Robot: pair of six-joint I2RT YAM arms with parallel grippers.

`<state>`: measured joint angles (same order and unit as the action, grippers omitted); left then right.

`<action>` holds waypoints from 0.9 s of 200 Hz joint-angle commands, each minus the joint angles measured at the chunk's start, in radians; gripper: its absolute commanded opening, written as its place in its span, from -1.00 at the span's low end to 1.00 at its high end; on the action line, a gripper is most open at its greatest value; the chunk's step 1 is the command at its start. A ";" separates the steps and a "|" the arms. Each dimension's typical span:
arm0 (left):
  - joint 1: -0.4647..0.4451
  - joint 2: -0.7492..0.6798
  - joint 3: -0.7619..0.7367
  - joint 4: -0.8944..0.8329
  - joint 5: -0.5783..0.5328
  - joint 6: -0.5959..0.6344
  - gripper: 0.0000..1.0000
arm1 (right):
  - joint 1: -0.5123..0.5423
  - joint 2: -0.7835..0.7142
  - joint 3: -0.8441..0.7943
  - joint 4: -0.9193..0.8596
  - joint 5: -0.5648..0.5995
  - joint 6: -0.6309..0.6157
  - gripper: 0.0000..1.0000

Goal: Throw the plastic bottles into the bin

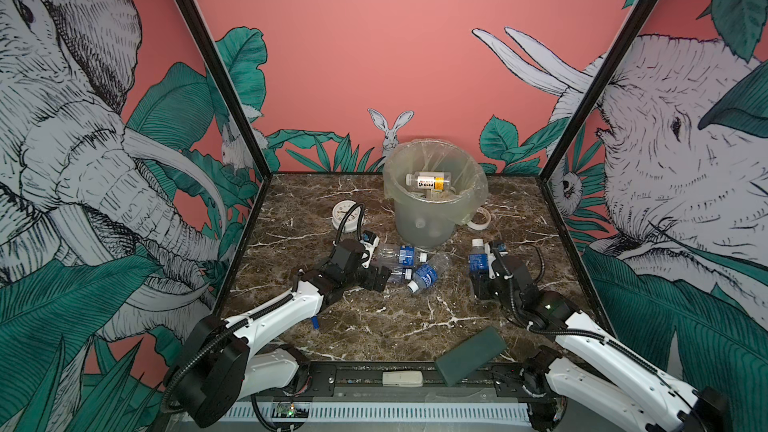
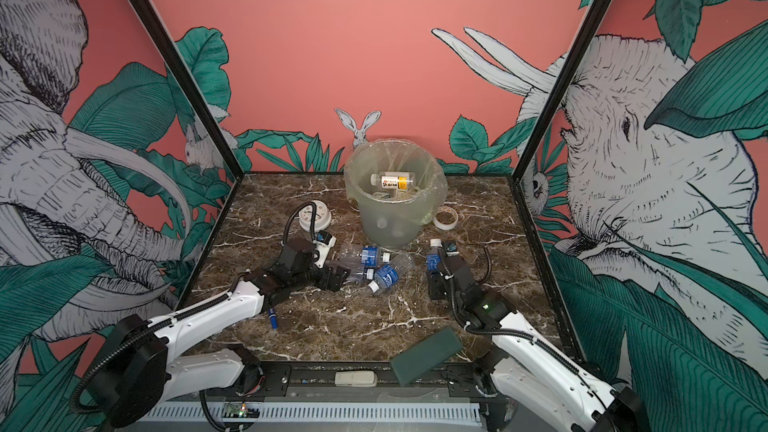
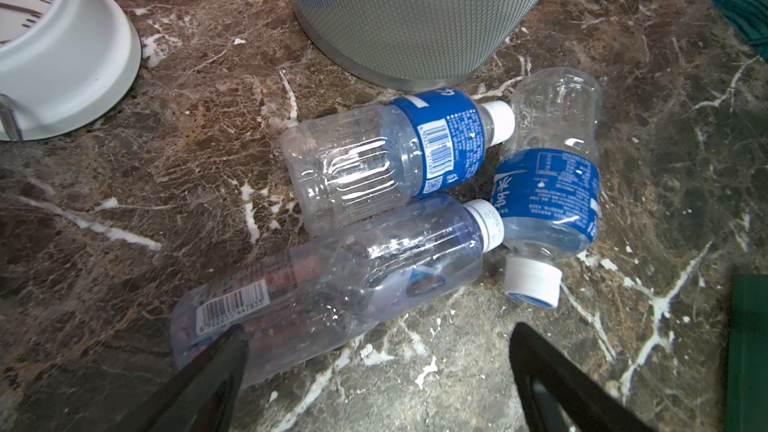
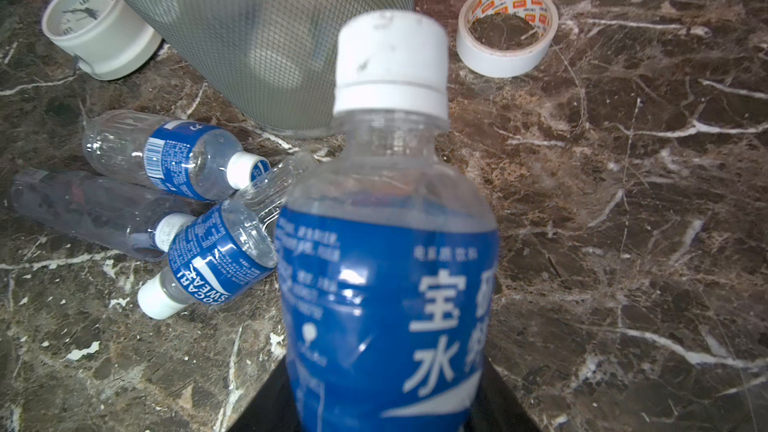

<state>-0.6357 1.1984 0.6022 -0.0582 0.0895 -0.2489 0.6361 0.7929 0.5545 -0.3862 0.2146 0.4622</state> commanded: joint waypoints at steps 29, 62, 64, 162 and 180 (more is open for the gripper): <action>0.005 -0.013 0.033 -0.017 -0.005 -0.012 0.97 | 0.011 -0.083 0.061 -0.016 0.032 -0.078 0.02; 0.005 -0.020 0.039 -0.028 -0.016 -0.001 0.97 | 0.017 -0.100 0.134 -0.042 0.023 -0.108 0.02; 0.004 -0.021 0.041 -0.029 -0.017 -0.001 0.97 | 0.017 -0.101 0.139 -0.043 0.024 -0.109 0.02; 0.005 -0.022 0.026 -0.008 -0.015 0.019 0.97 | 0.023 0.151 0.705 -0.114 -0.052 -0.245 0.04; 0.004 -0.007 0.027 0.010 0.002 0.012 0.97 | 0.020 0.317 0.903 -0.131 -0.082 -0.272 0.05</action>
<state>-0.6357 1.1961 0.6220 -0.0685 0.0788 -0.2405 0.6540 0.9497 1.2572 -0.5301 0.1829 0.2562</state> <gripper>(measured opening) 0.984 0.526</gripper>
